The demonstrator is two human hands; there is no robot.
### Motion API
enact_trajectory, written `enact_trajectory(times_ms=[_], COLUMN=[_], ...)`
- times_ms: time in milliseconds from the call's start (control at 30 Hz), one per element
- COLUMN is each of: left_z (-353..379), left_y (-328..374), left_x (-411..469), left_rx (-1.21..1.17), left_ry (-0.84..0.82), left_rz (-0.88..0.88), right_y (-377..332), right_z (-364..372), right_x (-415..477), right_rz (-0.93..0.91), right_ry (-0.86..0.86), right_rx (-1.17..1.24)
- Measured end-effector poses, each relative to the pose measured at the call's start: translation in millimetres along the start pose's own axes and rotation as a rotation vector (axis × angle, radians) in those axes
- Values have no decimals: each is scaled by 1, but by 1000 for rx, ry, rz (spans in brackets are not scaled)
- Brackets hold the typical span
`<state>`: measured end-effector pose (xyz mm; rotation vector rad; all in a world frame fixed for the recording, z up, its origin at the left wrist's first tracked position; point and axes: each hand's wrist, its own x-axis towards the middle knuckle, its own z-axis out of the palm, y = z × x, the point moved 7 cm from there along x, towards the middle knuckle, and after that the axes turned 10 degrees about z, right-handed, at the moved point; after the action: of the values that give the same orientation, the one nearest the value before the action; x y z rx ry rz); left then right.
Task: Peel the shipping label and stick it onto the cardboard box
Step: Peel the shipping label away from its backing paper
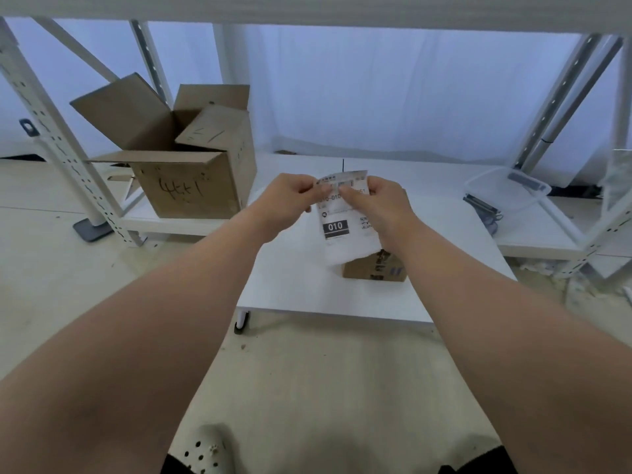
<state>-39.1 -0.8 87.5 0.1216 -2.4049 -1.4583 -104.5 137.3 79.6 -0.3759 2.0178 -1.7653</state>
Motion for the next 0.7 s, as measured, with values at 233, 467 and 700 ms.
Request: enact_trajectory(times_ms=[233,467,700], left_z=[13,18,30], left_y=[25,28,24], left_x=[-15,-17,-13], left_rx=[-20,-50,-235], left_ry=[-58,-72,-265], left_rz=[54,12,-55], right_y=[-13,-16,-14], right_z=[-6,-21,-40], right_x=[-25,-25,-19], right_rz=[-138,-227,-219], right_ry=[9,209,307], right_rx=[-447,-545,-641])
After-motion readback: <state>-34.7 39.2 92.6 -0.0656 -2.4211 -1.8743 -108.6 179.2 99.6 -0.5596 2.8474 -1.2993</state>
